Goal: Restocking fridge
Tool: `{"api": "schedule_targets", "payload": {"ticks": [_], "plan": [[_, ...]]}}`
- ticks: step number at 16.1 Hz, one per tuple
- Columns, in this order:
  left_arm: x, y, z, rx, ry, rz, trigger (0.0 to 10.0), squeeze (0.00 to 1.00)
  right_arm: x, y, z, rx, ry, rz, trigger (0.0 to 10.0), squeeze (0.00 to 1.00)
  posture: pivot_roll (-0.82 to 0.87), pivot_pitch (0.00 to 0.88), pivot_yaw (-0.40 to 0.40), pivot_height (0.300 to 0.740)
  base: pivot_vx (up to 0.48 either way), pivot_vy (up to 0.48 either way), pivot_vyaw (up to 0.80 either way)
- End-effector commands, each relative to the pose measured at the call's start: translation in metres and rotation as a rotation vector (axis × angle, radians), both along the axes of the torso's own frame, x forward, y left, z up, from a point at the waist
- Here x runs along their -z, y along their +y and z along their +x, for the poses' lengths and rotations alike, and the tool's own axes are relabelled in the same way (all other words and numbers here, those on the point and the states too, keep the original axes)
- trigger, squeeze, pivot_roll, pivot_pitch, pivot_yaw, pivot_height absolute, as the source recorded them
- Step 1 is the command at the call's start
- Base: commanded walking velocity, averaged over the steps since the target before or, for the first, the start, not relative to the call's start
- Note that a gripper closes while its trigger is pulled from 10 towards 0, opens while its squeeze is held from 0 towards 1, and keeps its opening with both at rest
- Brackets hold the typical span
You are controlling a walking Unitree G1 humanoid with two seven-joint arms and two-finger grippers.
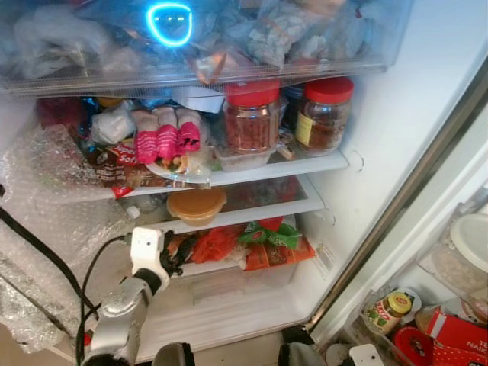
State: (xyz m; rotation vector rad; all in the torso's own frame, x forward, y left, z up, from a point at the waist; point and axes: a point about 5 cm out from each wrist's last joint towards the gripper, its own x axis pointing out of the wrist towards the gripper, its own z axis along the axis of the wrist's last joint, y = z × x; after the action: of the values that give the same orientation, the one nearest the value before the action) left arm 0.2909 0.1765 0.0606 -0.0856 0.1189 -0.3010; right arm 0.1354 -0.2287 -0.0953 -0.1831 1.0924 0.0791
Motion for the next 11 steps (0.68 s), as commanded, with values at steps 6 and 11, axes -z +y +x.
{"api": "schedule_targets", "payload": {"ticks": [6, 11], "plan": [[-0.004, -0.011, 0.018, 0.021, -0.025, 0.000, 10.0, 0.00, -0.001, -0.001, 0.002, 0.008, -0.011, -0.010, 10.0, 0.00, -0.15, 0.000, -0.031, 0.631, 0.000, 0.000, 0.00], [-0.011, -0.015, 0.037, -0.009, -0.034, -0.004, 10.0, 0.00, -0.001, 0.000, 0.003, 0.022, -0.014, -0.008, 10.0, 0.00, -0.18, 0.000, -0.028, 0.631, 0.000, 0.000, 0.00]]}}
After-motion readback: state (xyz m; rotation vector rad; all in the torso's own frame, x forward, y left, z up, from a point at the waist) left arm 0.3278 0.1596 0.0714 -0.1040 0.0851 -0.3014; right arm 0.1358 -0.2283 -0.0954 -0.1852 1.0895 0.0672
